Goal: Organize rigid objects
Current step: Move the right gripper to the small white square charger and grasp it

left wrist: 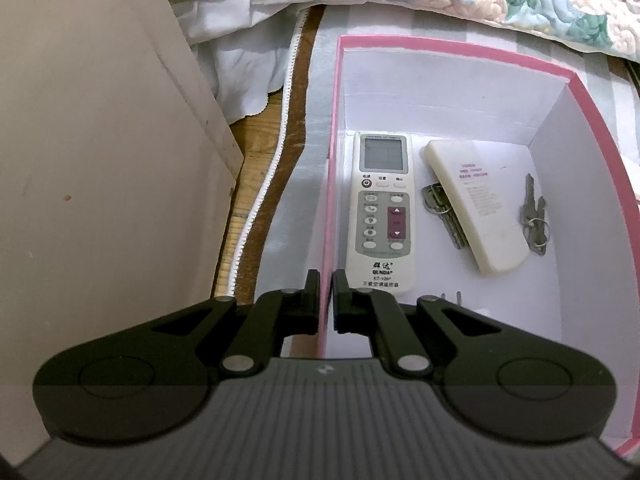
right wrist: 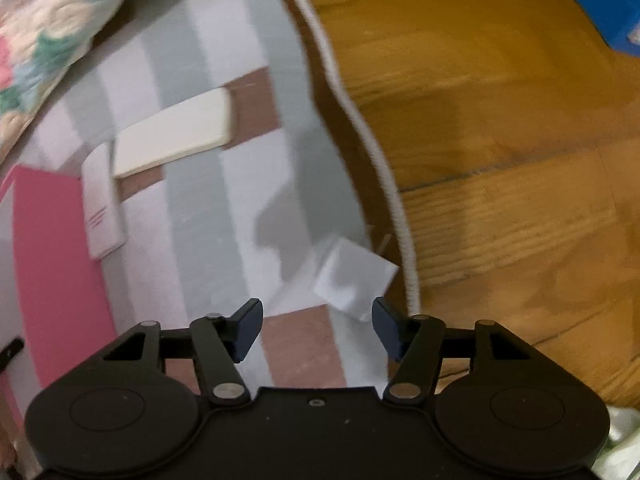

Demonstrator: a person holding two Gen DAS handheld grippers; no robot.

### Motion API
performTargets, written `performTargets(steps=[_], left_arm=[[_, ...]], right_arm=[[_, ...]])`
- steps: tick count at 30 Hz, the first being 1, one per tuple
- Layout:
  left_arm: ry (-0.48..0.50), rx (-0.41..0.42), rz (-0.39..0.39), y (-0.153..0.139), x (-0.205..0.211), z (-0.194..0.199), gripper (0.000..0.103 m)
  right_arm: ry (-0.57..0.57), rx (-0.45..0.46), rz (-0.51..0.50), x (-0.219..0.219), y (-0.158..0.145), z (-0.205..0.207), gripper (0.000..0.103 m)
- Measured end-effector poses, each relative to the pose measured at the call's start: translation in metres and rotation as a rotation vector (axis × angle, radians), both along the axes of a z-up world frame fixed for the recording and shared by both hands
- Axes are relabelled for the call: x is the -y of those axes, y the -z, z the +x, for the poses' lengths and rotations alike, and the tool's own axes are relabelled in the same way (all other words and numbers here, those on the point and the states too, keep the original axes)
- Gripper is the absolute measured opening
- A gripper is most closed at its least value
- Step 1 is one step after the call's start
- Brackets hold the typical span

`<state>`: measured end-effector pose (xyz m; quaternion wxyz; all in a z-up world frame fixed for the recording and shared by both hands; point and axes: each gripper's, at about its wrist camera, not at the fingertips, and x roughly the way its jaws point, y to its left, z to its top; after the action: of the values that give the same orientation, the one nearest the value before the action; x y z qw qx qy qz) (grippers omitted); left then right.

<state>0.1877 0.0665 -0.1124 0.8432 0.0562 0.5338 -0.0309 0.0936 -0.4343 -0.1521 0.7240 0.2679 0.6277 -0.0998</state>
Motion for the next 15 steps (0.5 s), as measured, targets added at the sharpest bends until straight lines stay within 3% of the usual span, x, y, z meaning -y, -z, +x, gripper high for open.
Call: performTargets(steps=[5, 10, 15], left_arm=[[0.008, 0.0, 0.021, 0.0, 0.003, 0.0, 0.006], [0.003, 0.0, 0.023, 0.0, 0.004, 0.0, 0.006], [-0.002, -0.002, 0.015, 0.0, 0.002, 0.0, 0.006]], right_arm=[[0.113, 0.021, 0.036, 0.006, 0.016, -0.001, 0.069], [0.118, 0.022, -0.015, 0.0, 0.025, 0.006, 0.07], [0.041, 0.042, -0.127, -0.021, 0.026, 0.011, 0.075]])
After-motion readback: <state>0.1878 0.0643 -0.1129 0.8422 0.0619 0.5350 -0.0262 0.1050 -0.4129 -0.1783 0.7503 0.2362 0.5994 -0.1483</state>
